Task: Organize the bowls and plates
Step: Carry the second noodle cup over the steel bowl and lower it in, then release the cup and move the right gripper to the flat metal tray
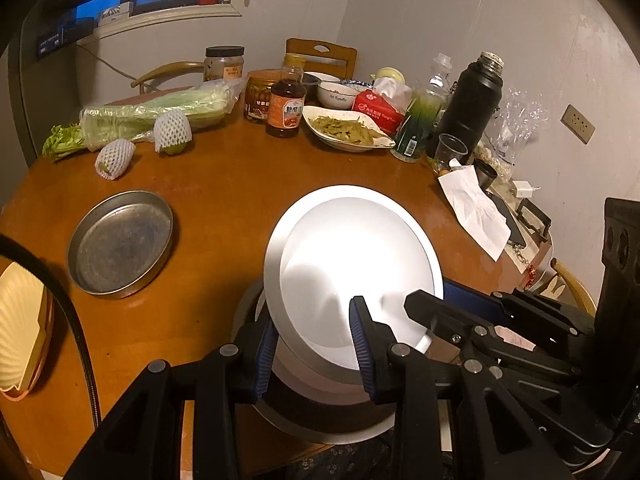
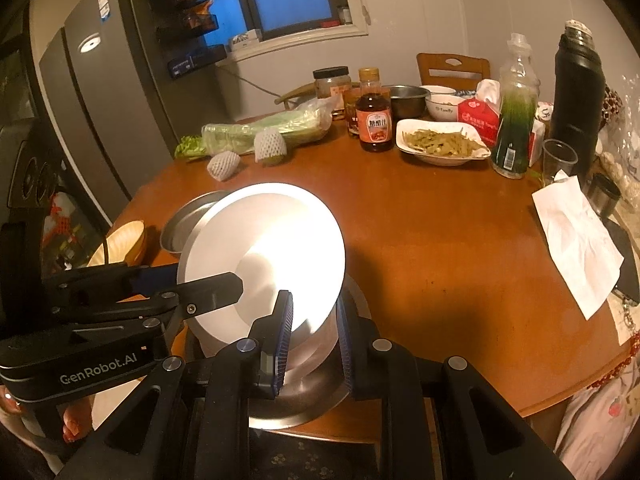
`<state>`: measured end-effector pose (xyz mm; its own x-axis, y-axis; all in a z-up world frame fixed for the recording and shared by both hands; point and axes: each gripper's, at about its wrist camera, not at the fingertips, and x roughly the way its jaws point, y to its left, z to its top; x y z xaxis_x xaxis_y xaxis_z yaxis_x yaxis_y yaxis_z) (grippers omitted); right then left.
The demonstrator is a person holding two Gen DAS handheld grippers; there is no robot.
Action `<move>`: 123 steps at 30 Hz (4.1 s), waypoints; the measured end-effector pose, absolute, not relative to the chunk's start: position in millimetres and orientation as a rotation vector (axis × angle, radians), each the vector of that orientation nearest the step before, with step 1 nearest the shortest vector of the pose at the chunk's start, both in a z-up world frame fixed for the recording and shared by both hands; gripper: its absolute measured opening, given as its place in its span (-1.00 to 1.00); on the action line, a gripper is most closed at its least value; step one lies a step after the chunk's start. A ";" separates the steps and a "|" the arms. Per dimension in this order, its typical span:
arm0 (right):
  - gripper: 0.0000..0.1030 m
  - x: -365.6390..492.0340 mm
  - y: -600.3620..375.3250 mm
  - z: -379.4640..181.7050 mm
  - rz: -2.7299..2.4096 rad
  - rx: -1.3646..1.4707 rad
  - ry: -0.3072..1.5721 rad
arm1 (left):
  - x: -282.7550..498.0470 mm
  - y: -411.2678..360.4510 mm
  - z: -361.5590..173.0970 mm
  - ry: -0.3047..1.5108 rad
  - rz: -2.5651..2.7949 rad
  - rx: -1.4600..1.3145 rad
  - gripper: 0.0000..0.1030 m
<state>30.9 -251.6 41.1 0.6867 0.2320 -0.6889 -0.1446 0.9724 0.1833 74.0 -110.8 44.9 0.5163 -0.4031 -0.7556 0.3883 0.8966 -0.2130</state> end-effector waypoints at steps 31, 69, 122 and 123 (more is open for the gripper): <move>-0.55 29.7 -241.7 24.8 0.221 0.085 0.855 | 65.4 -106.3 26.6 0.960 -0.477 0.004 -0.31; -0.50 34.9 -250.7 25.9 0.156 0.130 0.867 | 64.8 -87.8 30.7 0.940 -0.470 -0.031 -0.30; -0.35 205.1 -78.6 -6.1 0.153 0.042 1.119 | 231.1 70.0 -8.6 1.117 -0.057 -0.071 -0.24; -0.32 206.9 -78.0 -7.2 0.146 0.043 1.128 | 232.3 69.6 -10.3 1.123 -0.052 -0.066 -0.24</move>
<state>206.9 -78.0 -7.2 0.4205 0.1377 -0.8968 -0.0947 0.9897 0.1076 232.3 69.6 -10.3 0.4324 -0.0747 -0.8986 0.0083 0.9968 -0.0789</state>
